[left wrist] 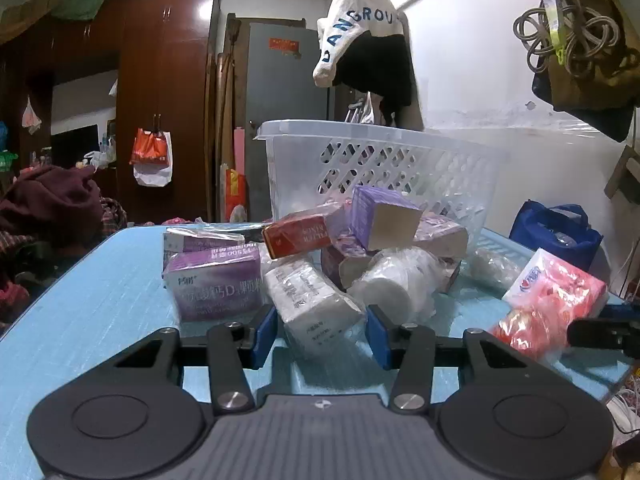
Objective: Organize objects
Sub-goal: 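Grasp bagged white item with left gripper while right gripper grasps pink-white tissue pack, then lift both held items over the white basket and open both grippers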
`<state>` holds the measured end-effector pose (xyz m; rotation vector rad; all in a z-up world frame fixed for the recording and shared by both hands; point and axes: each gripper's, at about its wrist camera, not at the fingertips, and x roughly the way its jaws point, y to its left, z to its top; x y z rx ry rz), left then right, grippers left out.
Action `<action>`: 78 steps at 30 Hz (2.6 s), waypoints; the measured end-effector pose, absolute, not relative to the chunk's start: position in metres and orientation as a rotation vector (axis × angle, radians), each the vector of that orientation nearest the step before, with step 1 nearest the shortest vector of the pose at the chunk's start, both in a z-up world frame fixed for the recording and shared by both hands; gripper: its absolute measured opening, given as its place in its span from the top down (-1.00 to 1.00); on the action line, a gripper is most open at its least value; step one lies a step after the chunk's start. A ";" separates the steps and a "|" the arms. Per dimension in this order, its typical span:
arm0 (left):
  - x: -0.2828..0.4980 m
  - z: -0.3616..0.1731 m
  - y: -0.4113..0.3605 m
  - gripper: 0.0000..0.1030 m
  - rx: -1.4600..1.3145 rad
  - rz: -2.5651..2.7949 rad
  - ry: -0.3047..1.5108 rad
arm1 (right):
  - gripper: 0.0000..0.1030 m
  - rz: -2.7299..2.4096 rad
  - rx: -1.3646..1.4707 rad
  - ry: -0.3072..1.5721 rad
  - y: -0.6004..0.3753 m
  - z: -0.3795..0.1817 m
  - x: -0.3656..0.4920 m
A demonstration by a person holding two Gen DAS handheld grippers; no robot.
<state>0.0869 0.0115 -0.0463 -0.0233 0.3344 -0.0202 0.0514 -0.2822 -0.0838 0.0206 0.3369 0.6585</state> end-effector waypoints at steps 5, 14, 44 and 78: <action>0.076 -0.048 0.014 0.03 -0.026 -0.029 0.289 | 0.25 0.652 0.021 0.333 -0.285 -0.083 0.052; 0.055 -0.042 0.019 0.04 -0.009 -0.033 0.204 | 0.26 0.642 0.008 0.319 -0.287 -0.080 0.050; 0.033 -0.022 0.027 0.04 -0.057 -0.064 0.064 | 0.44 0.619 -0.055 0.240 -0.283 -0.061 0.040; 0.128 0.051 0.056 -0.83 -0.153 -0.134 0.250 | -1.00 0.731 0.043 0.237 -0.269 -0.022 0.091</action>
